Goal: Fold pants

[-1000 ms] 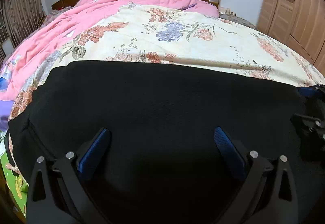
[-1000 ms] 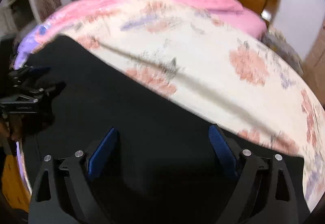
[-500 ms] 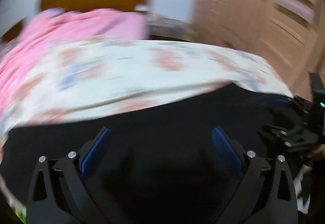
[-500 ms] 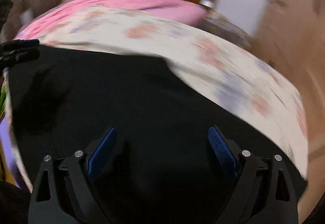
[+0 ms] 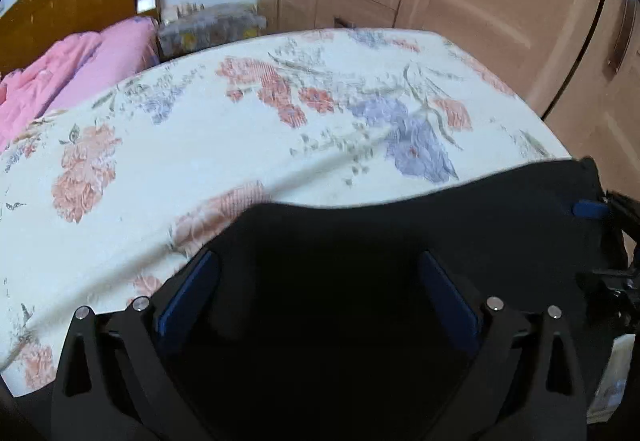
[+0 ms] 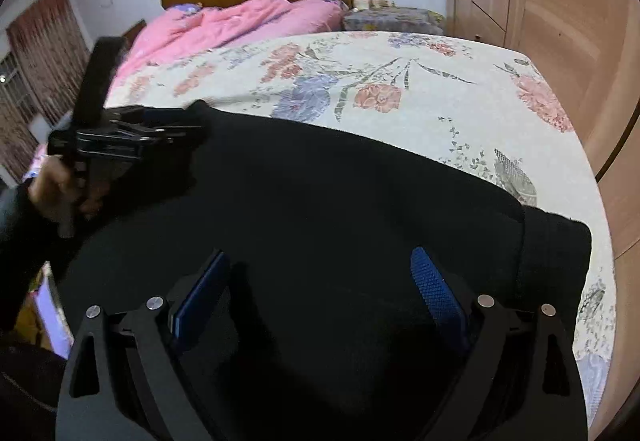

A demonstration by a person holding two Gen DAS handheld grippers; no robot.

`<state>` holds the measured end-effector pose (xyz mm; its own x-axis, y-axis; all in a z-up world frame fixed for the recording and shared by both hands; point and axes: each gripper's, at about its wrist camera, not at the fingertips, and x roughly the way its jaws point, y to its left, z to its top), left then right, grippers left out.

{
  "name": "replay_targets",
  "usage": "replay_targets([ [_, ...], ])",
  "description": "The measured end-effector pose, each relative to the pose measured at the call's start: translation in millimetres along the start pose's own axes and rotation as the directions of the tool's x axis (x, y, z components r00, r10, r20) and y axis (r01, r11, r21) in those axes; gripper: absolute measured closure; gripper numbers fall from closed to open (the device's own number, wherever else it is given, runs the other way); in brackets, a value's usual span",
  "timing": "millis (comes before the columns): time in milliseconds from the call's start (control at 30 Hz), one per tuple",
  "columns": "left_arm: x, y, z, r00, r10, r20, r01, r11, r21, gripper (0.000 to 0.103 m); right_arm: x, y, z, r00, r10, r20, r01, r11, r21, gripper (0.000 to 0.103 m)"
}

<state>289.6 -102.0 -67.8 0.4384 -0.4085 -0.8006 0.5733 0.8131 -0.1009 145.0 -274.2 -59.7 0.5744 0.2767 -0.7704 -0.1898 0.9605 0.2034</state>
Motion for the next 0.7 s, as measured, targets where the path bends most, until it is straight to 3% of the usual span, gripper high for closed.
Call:
replay_targets([
  [100,4,-14,-1,0.997,0.071,-0.004,-0.071,0.996,0.06,0.003,-8,-8,-3,0.998,0.06,0.036,-0.061,0.997,0.039,0.015],
  [167,-2,-19,-2,0.995,0.094,0.026,-0.095,0.995,0.042,0.006,-23,-13,-3,0.994,0.078,0.073,-0.084,0.993,0.083,0.015],
  [267,-26,-40,0,0.988,0.075,0.134,-0.085,0.994,0.064,0.006,-40,-26,4,0.99,0.052,0.134,-0.069,0.989,0.128,0.014],
  [333,-35,-56,3,0.987,0.003,0.161,-0.02,0.994,0.105,0.005,-40,-35,12,0.989,0.034,0.144,-0.055,0.988,0.142,0.014],
  [367,-34,-64,4,0.989,-0.041,0.143,0.022,0.991,0.129,0.005,-36,-38,17,0.991,0.028,0.128,-0.047,0.989,0.143,0.014],
  [500,1,-63,4,0.999,-0.01,0.034,0.006,0.993,0.119,0.004,-5,-42,28,0.998,0.063,0.025,-0.065,0.993,0.099,0.01],
  [533,4,-59,2,0.999,-0.024,0.047,0.018,0.993,0.117,0.003,1,-46,29,0.999,0.049,0.007,-0.049,0.993,0.109,0.01],
  [700,7,-59,0,0.999,0.003,0.043,-0.009,0.99,0.141,0.002,-7,-48,23,0.999,0.017,0.044,-0.023,0.992,0.128,0.011],
])
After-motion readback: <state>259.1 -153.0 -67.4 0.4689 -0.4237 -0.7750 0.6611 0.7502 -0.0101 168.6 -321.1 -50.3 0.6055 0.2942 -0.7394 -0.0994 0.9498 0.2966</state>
